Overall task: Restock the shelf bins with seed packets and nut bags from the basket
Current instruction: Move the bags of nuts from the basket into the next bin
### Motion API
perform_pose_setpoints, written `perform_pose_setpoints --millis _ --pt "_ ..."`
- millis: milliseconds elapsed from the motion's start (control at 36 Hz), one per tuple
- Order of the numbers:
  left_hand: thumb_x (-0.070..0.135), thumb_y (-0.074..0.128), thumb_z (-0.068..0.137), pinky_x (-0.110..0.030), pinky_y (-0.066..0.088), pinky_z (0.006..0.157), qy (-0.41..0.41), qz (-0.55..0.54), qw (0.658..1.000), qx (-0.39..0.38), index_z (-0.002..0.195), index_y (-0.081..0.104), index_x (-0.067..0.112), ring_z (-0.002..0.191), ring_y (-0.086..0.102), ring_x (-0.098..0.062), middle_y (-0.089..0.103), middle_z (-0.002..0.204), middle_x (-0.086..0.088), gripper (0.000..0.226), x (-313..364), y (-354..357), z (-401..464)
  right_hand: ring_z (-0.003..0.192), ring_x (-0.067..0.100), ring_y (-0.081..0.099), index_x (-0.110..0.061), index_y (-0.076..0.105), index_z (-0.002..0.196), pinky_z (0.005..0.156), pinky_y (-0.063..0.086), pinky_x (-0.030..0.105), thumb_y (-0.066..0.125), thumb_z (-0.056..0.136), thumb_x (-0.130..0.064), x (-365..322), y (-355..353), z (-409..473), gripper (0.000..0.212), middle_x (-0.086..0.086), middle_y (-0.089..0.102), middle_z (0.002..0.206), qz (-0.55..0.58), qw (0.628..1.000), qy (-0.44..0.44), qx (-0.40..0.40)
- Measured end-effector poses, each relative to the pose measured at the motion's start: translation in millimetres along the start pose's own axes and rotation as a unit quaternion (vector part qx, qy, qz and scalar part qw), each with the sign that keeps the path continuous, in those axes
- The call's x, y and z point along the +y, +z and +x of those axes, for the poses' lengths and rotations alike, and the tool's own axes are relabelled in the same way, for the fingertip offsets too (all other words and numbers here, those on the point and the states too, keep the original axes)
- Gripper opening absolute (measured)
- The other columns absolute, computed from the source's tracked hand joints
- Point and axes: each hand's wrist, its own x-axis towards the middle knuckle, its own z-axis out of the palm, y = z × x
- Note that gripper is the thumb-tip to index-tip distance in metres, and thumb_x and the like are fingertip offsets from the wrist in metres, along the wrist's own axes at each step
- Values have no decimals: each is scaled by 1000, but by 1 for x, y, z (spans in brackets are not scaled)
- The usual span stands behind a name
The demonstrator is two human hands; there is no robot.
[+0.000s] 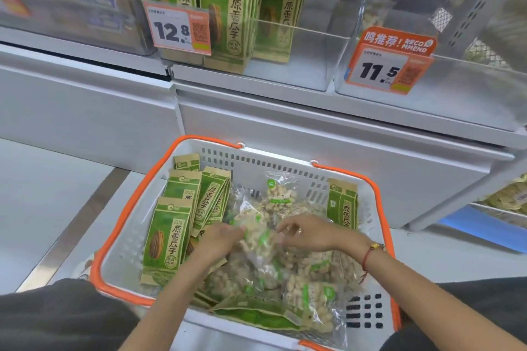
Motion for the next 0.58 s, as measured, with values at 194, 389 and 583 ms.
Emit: perform_pose_setpoints --millis 194,389,583 --pt "24 71 76 -29 49 93 11 -338 941 -21 115 46 12 99 68 -19 67 112 -12 48 31 -12 -12 93 20 68 -4 47 130 80 58 33 65 80 -43 -14 -23 -4 66 9 67 106 457 884 45 84" --pt "23 98 31 -44 42 105 18 -359 931 -68 149 12 20 115 60 -25 46 140 -16 146 30 0 -17 95 19 68 -12 52 128 69 55 20 79 66 -31 -12 -36 -10 70 12 63 120 445 887 12 124" --pt "36 94 38 -35 54 89 52 -349 922 -157 109 58 7 101 67 -24 71 105 -9 85 43 -16 -20 87 13 68 -20 58 116 98 48 36 83 65 -39 -9 -46 -26 60 2 73 91 345 922 3 175"
